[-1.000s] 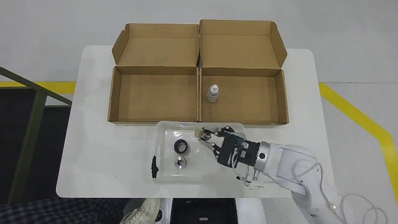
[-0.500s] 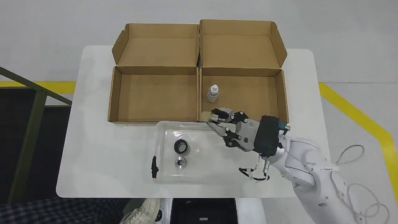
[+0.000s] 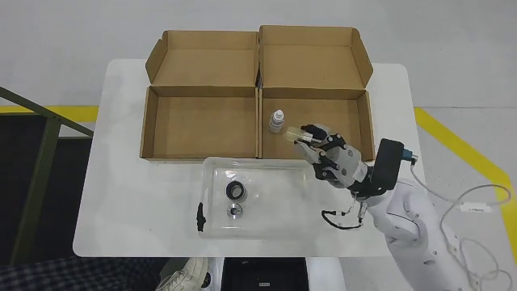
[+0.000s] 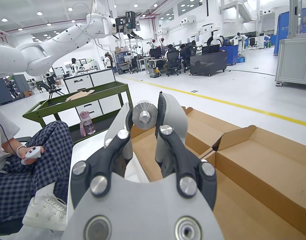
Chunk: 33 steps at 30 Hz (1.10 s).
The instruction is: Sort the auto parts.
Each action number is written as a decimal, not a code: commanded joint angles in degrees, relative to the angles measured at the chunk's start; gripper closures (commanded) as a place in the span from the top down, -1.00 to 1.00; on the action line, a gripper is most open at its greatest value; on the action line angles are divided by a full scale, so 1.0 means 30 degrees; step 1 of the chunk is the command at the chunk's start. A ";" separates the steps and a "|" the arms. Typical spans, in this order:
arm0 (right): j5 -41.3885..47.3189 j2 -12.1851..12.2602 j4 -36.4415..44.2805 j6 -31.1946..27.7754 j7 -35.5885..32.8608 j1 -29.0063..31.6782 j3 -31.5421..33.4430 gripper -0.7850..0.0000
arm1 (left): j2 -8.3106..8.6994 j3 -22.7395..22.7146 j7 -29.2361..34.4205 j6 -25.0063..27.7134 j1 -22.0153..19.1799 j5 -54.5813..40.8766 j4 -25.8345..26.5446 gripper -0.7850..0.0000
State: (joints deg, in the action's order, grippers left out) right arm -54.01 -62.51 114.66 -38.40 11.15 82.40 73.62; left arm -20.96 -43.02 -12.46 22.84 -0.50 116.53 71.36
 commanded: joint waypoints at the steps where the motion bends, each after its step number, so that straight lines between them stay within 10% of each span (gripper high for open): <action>1: 0.0056 -0.0009 -0.0046 -0.0043 0.0019 -0.0014 0.0062 -1.00 | 0.0000 0.0000 0.0000 0.0000 0.0000 0.0001 0.0000 1.00; 33: -0.1816 -0.0015 -0.1265 0.1559 -0.4863 -0.0636 0.0511 -1.00 | 0.0000 0.0000 0.0000 0.0000 0.0000 0.0001 0.0000 1.00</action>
State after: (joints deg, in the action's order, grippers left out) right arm -59.53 -62.54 111.27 -33.95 -2.39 80.81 75.24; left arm -20.96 -43.02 -12.46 22.84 -0.50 116.53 71.36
